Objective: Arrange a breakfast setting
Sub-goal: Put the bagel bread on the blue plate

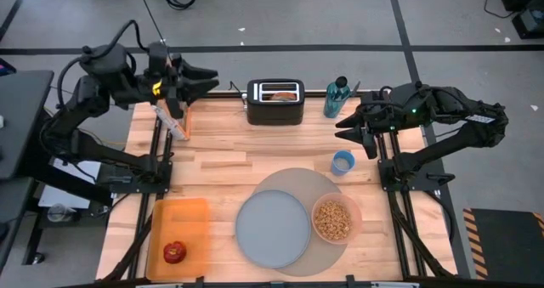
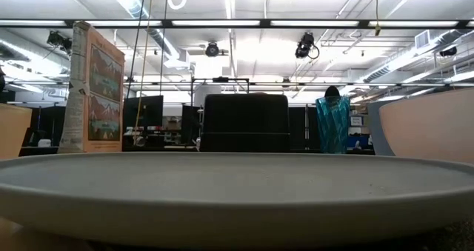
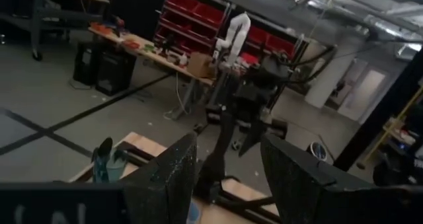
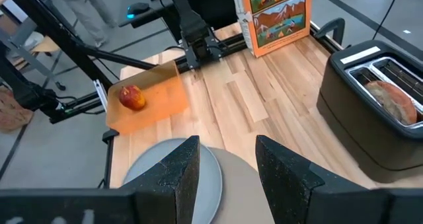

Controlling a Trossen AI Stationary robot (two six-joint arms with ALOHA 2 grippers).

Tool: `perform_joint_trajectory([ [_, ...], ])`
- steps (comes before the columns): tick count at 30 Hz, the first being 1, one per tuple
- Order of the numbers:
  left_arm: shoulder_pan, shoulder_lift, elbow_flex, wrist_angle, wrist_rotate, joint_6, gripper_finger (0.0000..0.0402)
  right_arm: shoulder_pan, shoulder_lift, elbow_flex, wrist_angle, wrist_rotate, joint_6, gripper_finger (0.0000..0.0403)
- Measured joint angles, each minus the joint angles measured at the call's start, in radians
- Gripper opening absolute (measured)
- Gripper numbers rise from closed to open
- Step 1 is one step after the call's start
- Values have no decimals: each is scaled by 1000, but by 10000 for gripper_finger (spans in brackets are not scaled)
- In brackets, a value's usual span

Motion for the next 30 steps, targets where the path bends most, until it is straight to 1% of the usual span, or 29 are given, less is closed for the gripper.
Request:
perform_joint_trajectory([
  [4,-1,0,0,7,-1,-13,176,0,0,0,0,-13,-3,155],
  [9,-10,0,0,-55,-6,-12,176,0,1,0,0,-23,-28,155],
  [14,-11,0,0,-35,-19,-12,176,-11,2,0,5,-27,-53,155],
  [19,-31,0,0,-34,-21,-9,176,-43,4,0,9,-72,-53,155],
  [24,-56,0,0,-35,-45,23,176,-70,13,0,23,-105,-49,155],
  [30,-56,0,0,-44,-44,17,176,-72,19,1,29,-111,-49,155],
])
